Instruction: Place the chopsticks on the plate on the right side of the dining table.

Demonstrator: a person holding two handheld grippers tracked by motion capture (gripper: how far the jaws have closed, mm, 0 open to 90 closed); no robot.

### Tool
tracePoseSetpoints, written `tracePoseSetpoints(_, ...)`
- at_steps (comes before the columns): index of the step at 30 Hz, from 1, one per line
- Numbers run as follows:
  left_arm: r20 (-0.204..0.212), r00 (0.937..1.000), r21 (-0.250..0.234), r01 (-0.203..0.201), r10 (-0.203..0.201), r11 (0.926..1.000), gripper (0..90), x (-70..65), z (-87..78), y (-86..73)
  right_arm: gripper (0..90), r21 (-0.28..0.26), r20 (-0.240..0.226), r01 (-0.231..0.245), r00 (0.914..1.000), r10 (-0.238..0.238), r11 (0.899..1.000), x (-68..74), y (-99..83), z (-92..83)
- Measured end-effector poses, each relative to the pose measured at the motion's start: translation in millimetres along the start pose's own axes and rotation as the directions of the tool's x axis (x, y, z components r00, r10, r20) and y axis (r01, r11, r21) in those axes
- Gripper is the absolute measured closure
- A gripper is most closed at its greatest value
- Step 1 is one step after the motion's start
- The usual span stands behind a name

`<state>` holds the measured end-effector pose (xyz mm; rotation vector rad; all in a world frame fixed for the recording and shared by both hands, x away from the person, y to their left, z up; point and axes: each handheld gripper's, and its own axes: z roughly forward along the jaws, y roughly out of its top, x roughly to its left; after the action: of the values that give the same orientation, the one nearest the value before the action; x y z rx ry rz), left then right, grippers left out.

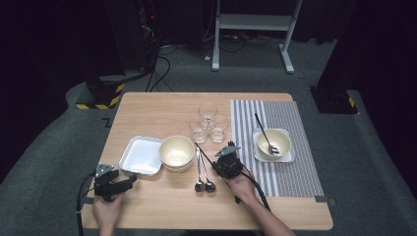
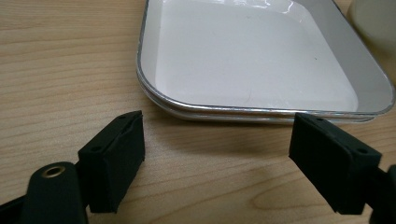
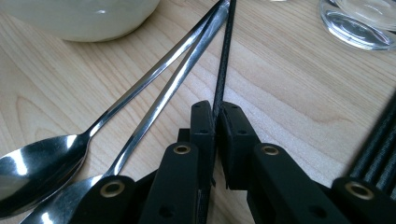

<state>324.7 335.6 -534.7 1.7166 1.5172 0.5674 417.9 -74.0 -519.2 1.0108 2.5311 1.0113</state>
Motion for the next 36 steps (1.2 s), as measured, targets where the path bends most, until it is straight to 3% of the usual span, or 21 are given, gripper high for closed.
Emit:
tracePoseSetpoints(12, 0.003, 1.0, 0.0, 0.004, -0.004, 1.0, 18.4, 0.5, -0.2, 0.0, 84.0, 0.0, 0.007, -0.015, 0.9999, 0.015, 1.0, -3.0, 6.6, 5.7)
tracePoseSetpoints(14, 0.004, 1.0, 0.0, 0.005, -0.005, 1.0, 18.4, 0.5, -0.2, 0.0, 78.1, -0.002, 0.007, -0.021, 0.9997, 0.021, 1.0, -4.4, 6.8, 5.7)
tracePoseSetpoints(17, 0.003, 1.0, 0.0, 0.003, -0.003, 1.0, 18.4, 0.5, -0.2, 0.0, 76.6, -0.014, 0.011, -0.016, 0.9998, 0.016, 1.0, -5.3, 4.4, -1.2)
tracePoseSetpoints(22, -0.001, 1.0, 0.0, 0.0, 0.0, 1.0, 18.4, 0.0, 0.0, 0.0, 77.0, -0.008, 0.022, -0.002, 0.9998, 0.002, 1.0, -4.4, -3.2, -14.8)
tracePoseSetpoints(27, -0.001, 1.0, 0.0, 0.001, -0.001, 1.0, 18.4, -0.1, 0.0, 0.0, 77.2, -0.001, 0.006, -0.021, 0.9998, 0.021, 1.0, -3.4, -7.5, -15.5)
tracePoseSetpoints(28, -0.001, 1.0, 0.0, 0.001, -0.001, 1.0, 18.4, -0.1, 0.0, 0.0, 77.3, -0.009, 0.004, -0.003, 1.0, 0.003, 1.0, -2.8, -7.3, -15.6)
tracePoseSetpoints(36, 0.0, 1.0, 0.0, 0.003, -0.003, 1.0, 18.4, 0.0, -0.1, 0.0, 79.6, 0.011, 0.007, 0.001, 1.0, -0.001, 1.0, 0.6, -5.7, -11.2)
